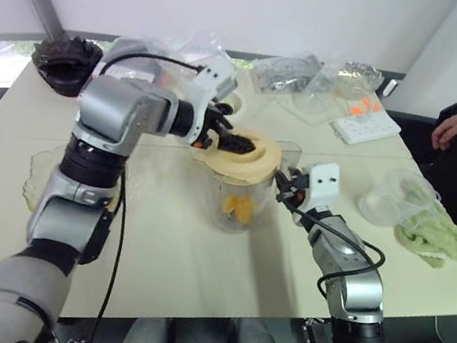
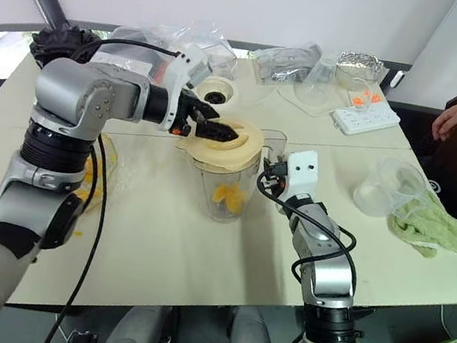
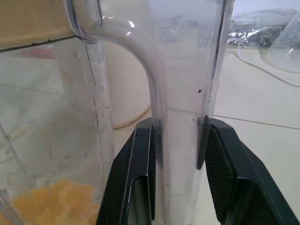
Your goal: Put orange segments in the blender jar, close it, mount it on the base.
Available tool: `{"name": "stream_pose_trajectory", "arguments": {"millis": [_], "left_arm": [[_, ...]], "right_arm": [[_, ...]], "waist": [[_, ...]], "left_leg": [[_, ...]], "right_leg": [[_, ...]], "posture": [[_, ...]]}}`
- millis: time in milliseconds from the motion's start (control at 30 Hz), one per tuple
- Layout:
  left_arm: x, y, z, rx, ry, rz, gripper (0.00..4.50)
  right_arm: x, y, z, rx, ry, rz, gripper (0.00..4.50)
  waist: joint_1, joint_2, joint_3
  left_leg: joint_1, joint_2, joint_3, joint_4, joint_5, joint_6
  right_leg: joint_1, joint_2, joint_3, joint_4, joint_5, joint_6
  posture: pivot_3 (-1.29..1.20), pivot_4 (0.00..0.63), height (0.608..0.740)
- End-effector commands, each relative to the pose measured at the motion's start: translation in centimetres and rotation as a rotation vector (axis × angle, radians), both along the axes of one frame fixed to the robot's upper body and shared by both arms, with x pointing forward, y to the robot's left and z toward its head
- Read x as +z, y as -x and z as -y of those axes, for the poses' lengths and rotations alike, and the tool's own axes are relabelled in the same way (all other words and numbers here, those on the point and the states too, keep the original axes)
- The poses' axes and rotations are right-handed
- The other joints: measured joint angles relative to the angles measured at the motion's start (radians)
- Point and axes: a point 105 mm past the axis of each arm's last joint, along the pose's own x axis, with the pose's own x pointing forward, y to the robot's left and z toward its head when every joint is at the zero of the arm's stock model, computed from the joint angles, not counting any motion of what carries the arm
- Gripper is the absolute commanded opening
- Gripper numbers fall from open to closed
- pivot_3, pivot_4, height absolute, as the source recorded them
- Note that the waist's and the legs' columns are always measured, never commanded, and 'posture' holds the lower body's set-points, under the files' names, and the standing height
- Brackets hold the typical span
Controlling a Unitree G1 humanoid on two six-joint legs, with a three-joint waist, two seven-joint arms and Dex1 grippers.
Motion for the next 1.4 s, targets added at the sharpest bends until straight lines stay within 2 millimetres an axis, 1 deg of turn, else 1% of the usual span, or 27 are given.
{"name": "stream_pose_trajectory", "arguments": {"millis": [33,100,167,267,333,400,433,500,567,633,667,700,767,867,933,1000,1067,1100,1133,1200,1300,1400], "left_arm": [[4.9,0.3,-1.3,0.035,0.223,0.105,4.44],[5.5,0.6,-2.1,0.055,0.265,0.115,4.44],[5.8,0.9,-3.4,0.088,0.277,0.160,4.44],[4.5,1.7,-5.9,0.166,0.239,0.210,4.44],[3.5,2.4,-7.2,0.205,0.211,0.227,4.44],[1.8,3.2,-8.5,0.248,0.134,0.295,4.44],[1.3,3.5,-8.8,0.258,0.102,0.327,4.44],[-1.7,4.1,-9.7,0.300,0.051,0.336,4.44],[-3.1,4.4,-10.2,0.322,0.041,0.338,4.44],[-6.1,4.6,-10.8,0.367,-0.021,0.315,4.44],[-7.6,4.8,-11.1,0.388,-0.053,0.300,4.44],[-8.7,5.1,-11.2,0.400,-0.064,0.284,4.44],[-9.8,5.4,-11.2,0.419,-0.071,0.274,4.44],[-10.7,5.8,-11.2,0.438,-0.057,0.265,4.44],[-11.2,5.9,-11.0,0.450,-0.047,0.265,4.44],[-11.5,6.0,-10.9,0.465,-0.045,0.270,4.44],[-11.9,6.1,-10.8,0.469,-0.065,0.284,4.44],[-12.0,6.1,-10.8,0.479,-0.059,0.282,4.44],[-12.0,6.1,-10.9,0.490,-0.057,0.283,4.44],[-12.0,6.1,-10.8,0.499,-0.053,0.284,4.44],[-12.0,6.3,-10.7,0.507,-0.052,0.287,4.44],[-12.0,6.4,-10.7,0.515,-0.060,0.290,4.44]], "right_arm": [[2.2,0.4,-0.2,0.016,-0.029,0.089,0.86],[2.3,0.4,-0.1,0.016,-0.030,0.088,0.86],[2.5,0.3,0.1,0.010,-0.034,0.090,0.86],[3.7,-0.2,0.6,-0.006,-0.061,0.110,0.86],[4.8,-0.6,1.2,-0.018,-0.075,0.128,0.86],[6.4,-1.3,1.8,-0.030,-0.078,0.155,0.86],[6.9,-1.5,2.1,-0.033,-0.080,0.161,0.86],[9.0,-2.3,2.9,-0.056,-0.096,0.190,0.86],[10.0,-2.6,3.3,-0.067,-0.109,0.202,0.86],[12.1,-3.3,3.9,-0.081,-0.110,0.226,0.86],[13.4,-3.7,4.1,-0.089,-0.114,0.240,0.86],[14.6,-4.0,4.4,-0.095,-0.119,0.251,0.86],[16.8,-4.5,4.9,-0.103,-0.116,0.277,0.86],[19.6,-5.2,5.1,-0.110,-0.115,0.297,0.86],[22.4,-5.9,4.6,-0.098,-0.172,0.322,0.86],[24.6,-6.5,3.8,-0.075,-0.213,0.336,0.86],[25.9,-7.2,2.3,-0.050,-0.216,0.341,0.86],[26.3,-7.7,1.1,-0.036,-0.209,0.339,0.86],[26.5,-8.1,-0.1,-0.016,-0.204,0.339,0.86],[26.6,-8.6,-1.6,0.005,-0.201,0.339,0.86],[26.4,-9.4,-3.3,0.010,-0.206,0.336,0.86],[25.7,-10.2,-4.8,0.011,-0.200,0.327,0.86]], "waist": [[-0.002,0.000,0.001],[-0.002,0.000,0.001],[-0.002,0.000,0.002],[-0.004,0.000,0.002],[-0.003,0.000,0.005],[-0.002,0.000,0.009],[-0.002,0.000,0.009],[0.000,0.000,0.009],[0.004,0.000,0.009],[0.004,0.000,0.010],[0.004,0.000,0.010],[0.003,0.000,0.010],[0.003,0.000,0.010],[0.004,0.000,0.011],[0.000,0.000,0.011],[-0.004,0.002,0.012],[-0.009,0.002,0.012],[-0.009,0.002,0.012],[-0.012,0.002,0.012],[-0.016,0.002,0.012],[-0.019,0.002,0.012],[-0.017,0.002,0.012]], "left_leg": [[-0.001,0.000,0.000,0.000,0.000,0.000],[-0.001,0.000,0.000,0.000,0.000,0.000],[0.000,0.000,0.000,-0.001,0.000,0.000],[0.000,0.000,0.000,-0.002,0.000,0.000],[0.001,0.001,0.001,-0.002,0.000,0.000],[0.000,0.001,0.001,-0.002,0.000,-0.001],[-0.002,0.001,0.001,-0.001,0.001,-0.001],[-0.004,0.001,0.002,-0.001,0.001,-0.002],[-0.006,0.001,0.003,-0.001,0.001,-0.002],[-0.011,0.001,0.001,0.000,0.002,-0.003],[-0.012,0.000,0.002,0.000,0.002,-0.003],[-0.012,0.000,0.003,0.000,0.002,-0.003],[-0.012,0.000,0.003,0.000,0.002,-0.003],[-0.013,0.000,0.003,0.000,0.002,-0.003],[-0.013,0.000,0.004,0.000,0.002,-0.003],[-0.012,-0.001,0.004,0.000,0.002,-0.003],[-0.012,-0.001,0.005,0.000,0.002,-0.003],[-0.012,0.000,0.005,-0.001,0.002,-0.003],[-0.012,0.000,0.004,-0.001,0.002,-0.003],[-0.012,0.001,0.004,-0.002,0.002,-0.003],[-0.012,0.001,0.003,-0.002,0.002,-0.003],[-0.013,0.001,0.003,-0.001,0.002,-0.003]], "right_leg": [[-0.001,0.000,0.000,0.000,0.000,0.000],[-0.001,0.001,0.000,0.001,0.001,0.001],[-0.001,0.001,0.000,0.001,0.002,0.003],[-0.001,0.001,0.000,0.001,0.002,0.003],[-0.001,0.001,0.001,0.001,0.001,0.002],[-0.002,0.001,0.001,0.001,0.001,0.000],[-0.004,0.000,0.001,0.001,0.001,-0.001],[-0.006,-0.001,0.001,0.001,0.001,-0.002],[-0.009,-0.003,0.001,0.002,0.002,-0.002],[-0.012,-0.002,0.000,0.001,0.002,-0.002],[-0.013,-0.003,0.000,0.001,0.002,-0.003],[-0.013,-0.003,0.000,0.001,0.002,-0.003],[-0.013,-0.005,0.000,0.001,0.002,-0.003],[-0.013,-0.006,-0.001,0.000,0.002,-0.003],[-0.013,-0.006,-0.001,0.000,0.002,-0.003],[-0.013,-0.006,-0.001,0.000,0.002,-0.003],[-0.014,-0.006,-0.001,0.000,0.002,-0.003],[-0.014,-0.005,-0.001,0.000,0.002,-0.003],[-0.014,-0.004,-0.001,0.001,0.002,-0.003],[-0.014,-0.002,-0.001,0.001,0.004,0.000],[-0.014,-0.002,-0.001,0.001,0.004,0.000],[-0.014,-0.003,-0.001,0.001,0.004,0.000]], "posture": [[0.00,0.150,0.740],[0.00,0.150,0.740],[0.00,0.150,0.740],[0.00,0.150,0.740],[0.00,0.150,0.740],[0.00,0.150,0.740],[0.00,0.150,0.740],[0.00,0.150,0.740],[0.00,0.150,0.740],[0.00,0.150,0.740],[0.00,0.150,0.740],[0.00,0.150,0.740],[0.00,0.150,0.740],[0.00,0.150,0.740],[0.00,0.150,0.740],[0.00,0.150,0.740],[0.00,0.150,0.740],[0.00,0.150,0.740],[0.00,0.150,0.740],[0.00,0.150,0.740],[0.00,0.150,0.740],[0.00,0.150,0.740]]}}
